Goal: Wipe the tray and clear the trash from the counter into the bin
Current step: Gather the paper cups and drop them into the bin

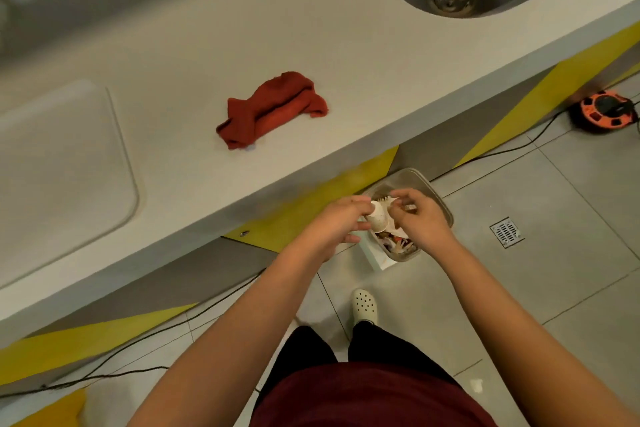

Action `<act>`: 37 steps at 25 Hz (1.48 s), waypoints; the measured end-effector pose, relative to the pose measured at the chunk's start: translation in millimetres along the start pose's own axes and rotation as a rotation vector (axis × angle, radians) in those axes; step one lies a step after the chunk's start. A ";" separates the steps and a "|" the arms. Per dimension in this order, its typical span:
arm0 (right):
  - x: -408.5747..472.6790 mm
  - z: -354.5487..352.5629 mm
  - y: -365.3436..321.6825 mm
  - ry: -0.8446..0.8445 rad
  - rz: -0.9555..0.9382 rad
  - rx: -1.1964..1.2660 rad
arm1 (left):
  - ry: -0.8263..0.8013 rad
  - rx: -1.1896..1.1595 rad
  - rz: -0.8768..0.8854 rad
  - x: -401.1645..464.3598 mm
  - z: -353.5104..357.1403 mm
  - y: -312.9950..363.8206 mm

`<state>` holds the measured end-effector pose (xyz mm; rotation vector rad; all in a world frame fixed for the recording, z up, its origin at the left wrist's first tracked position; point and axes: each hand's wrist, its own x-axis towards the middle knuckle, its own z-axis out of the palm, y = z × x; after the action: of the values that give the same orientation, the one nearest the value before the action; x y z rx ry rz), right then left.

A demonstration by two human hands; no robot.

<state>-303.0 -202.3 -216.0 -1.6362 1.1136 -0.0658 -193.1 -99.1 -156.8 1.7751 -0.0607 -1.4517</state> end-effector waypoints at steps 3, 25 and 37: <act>-13.9 12.3 -44.7 0.007 -0.135 0.047 | -0.015 -0.065 0.168 -32.1 -32.7 27.7; -102.6 289.7 -269.5 -0.330 -0.536 -0.049 | 0.703 -0.439 0.500 -193.5 -401.7 -14.0; -7.1 398.0 -388.5 -0.430 -0.680 -0.111 | 1.112 -0.038 0.434 -171.6 -555.1 52.4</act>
<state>154.1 76.7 -65.9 -1.9495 0.2130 -0.0879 235.6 260.2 9.2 2.1270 0.1500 -0.0591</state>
